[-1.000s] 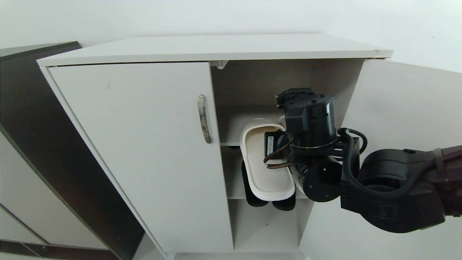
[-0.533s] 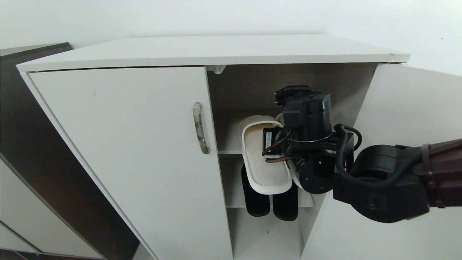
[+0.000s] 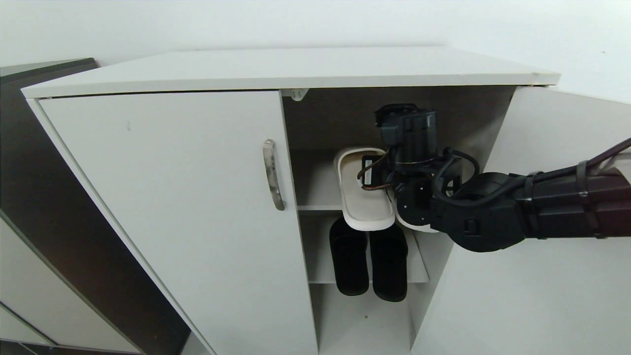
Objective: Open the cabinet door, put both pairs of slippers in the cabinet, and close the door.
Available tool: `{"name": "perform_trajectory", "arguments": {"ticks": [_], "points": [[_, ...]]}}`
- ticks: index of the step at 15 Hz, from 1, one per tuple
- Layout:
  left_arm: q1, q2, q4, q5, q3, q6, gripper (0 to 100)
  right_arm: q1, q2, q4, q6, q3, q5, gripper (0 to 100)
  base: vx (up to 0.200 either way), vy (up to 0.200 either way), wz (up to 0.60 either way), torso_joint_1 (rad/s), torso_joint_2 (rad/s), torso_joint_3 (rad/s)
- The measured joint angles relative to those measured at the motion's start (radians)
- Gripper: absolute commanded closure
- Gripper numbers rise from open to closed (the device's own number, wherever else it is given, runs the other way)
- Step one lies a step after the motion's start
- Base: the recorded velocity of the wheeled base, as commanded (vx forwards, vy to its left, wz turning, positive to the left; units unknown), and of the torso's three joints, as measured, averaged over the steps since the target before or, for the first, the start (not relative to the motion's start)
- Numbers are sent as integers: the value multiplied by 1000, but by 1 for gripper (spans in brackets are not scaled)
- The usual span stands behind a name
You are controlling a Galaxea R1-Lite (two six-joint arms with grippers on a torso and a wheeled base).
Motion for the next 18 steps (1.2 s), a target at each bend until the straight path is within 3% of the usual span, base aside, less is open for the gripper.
{"name": "perform_trajectory", "arguments": {"ticks": [10, 18], "points": [[0, 0, 0, 2, 0, 1, 100, -31, 95, 14, -9, -134, 5, 100, 0, 0, 0, 0, 0, 0], [0, 0, 0, 1, 0, 1, 100, -42, 135, 25, -13, -154, 5, 100, 0, 0, 0, 0, 0, 0]]}}
